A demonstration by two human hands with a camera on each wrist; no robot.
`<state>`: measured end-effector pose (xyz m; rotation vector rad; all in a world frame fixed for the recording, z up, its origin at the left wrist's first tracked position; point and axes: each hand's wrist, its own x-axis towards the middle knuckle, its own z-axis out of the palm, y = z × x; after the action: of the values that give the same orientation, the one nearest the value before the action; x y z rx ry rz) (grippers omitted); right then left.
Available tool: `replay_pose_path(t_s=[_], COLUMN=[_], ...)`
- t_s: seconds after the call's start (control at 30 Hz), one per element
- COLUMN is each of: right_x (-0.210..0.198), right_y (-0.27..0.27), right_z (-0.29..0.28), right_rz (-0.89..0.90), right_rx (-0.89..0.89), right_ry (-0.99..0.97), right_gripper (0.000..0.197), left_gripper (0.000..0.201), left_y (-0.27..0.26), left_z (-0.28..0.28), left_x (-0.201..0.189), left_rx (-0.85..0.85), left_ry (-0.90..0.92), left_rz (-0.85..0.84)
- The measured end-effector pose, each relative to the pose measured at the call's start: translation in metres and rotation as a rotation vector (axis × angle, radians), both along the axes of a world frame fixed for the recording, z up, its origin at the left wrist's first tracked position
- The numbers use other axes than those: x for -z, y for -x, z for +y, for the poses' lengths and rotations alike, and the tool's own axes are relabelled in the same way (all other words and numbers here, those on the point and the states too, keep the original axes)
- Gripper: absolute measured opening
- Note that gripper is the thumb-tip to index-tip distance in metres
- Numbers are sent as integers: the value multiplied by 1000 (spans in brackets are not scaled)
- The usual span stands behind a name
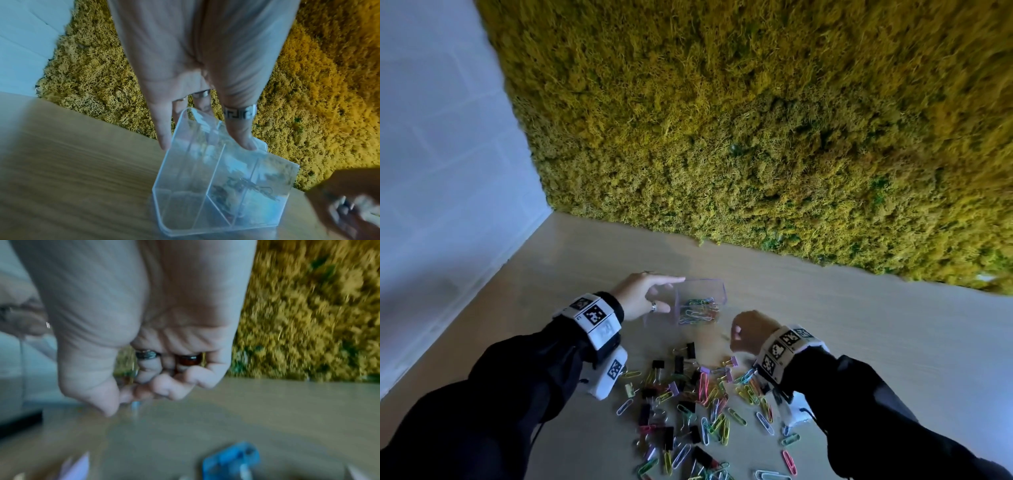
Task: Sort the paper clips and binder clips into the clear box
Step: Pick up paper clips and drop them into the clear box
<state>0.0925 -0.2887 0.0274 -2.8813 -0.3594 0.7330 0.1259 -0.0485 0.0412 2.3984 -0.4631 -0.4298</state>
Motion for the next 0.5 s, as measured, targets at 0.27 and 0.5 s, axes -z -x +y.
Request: replay_pose_path(t_s=[0.27, 0.5], right_x=[-68, -32], right_y=[-11, -27], right_z=[8, 46], right_rz=[-294, -190], right_rx=[1, -323], right_ry=[-327, 351], right_gripper=[21, 37], left_gripper=[64, 64], left_y=[0, 4], left_z=[-1, -1], left_x=[4, -2], left_rx=[-14, 11], left_ry=[22, 26], left_rz=[5, 16])
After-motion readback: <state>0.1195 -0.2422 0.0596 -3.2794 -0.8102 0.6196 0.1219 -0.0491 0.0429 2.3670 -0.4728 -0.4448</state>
